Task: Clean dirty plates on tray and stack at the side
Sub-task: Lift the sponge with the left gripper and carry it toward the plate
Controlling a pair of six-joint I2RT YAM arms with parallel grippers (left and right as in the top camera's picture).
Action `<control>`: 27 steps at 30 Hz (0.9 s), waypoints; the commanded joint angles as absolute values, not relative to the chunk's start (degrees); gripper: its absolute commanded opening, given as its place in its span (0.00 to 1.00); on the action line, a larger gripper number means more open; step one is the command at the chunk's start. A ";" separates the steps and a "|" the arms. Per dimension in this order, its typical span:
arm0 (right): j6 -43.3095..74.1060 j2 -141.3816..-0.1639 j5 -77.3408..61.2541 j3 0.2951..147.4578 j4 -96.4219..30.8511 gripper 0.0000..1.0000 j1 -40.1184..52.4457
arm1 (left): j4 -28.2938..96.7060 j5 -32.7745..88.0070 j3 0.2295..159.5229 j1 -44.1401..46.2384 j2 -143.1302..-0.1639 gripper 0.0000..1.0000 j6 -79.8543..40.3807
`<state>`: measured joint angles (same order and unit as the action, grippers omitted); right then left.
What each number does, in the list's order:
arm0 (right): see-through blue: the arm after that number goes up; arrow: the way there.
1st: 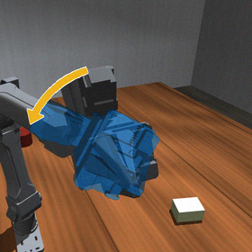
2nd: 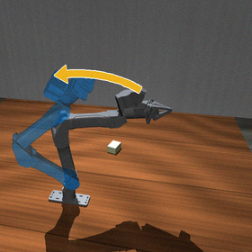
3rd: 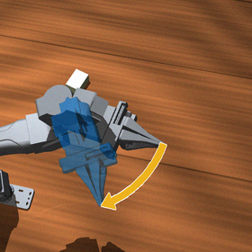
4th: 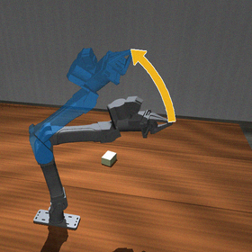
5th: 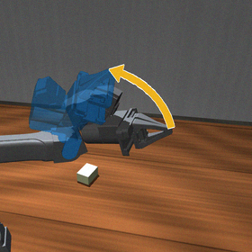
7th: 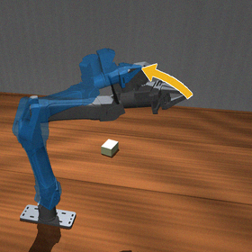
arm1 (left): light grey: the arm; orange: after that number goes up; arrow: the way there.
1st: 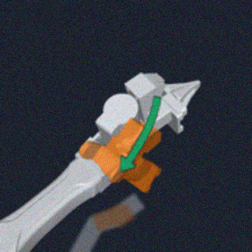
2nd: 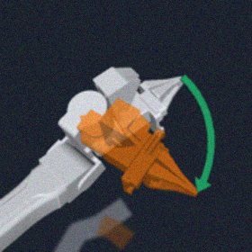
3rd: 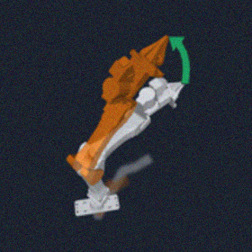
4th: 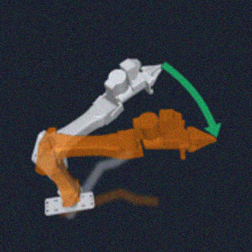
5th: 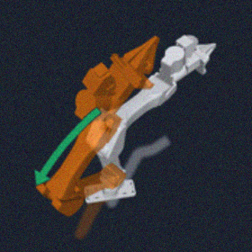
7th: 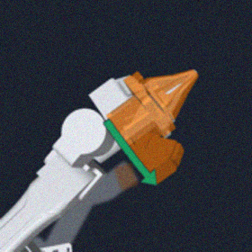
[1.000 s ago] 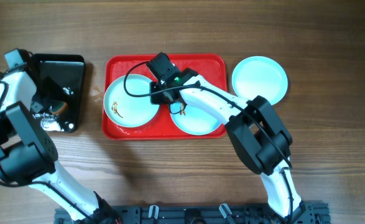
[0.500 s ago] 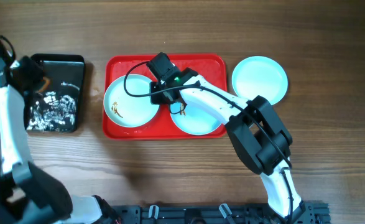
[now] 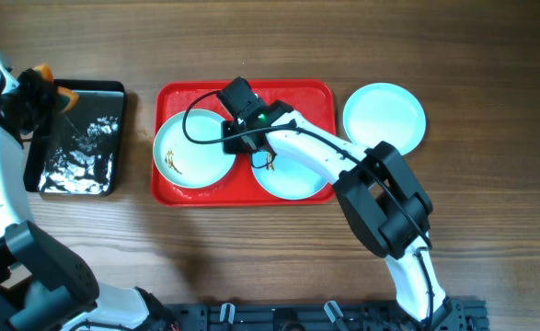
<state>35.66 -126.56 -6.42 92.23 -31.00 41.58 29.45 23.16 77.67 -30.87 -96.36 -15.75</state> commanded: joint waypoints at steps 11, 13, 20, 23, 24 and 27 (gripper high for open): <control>34.46 -127.63 -6.94 92.12 -30.65 0.05 41.91 | 23.88 35.29 71.75 -35.18 -94.15 0.04 -9.10; 34.48 -127.63 -6.96 92.12 -30.50 0.05 41.91 | 20.86 37.43 71.75 -35.24 -89.49 0.04 -9.39; 34.46 -127.63 -7.14 92.12 -30.24 0.05 41.91 | 21.85 25.19 65.08 -35.18 -95.72 0.04 -6.39; 33.74 -127.63 -7.16 92.12 -30.46 0.05 41.91 | 21.80 27.62 65.06 -35.16 -97.10 0.04 -6.42; 33.17 -127.63 -7.16 92.12 -30.48 0.05 41.91 | 20.95 30.55 65.47 -35.16 -95.55 0.04 -6.42; 33.17 -127.63 -7.40 92.12 -30.35 0.05 41.91 | 15.88 39.44 66.48 -35.16 -88.12 0.04 -8.86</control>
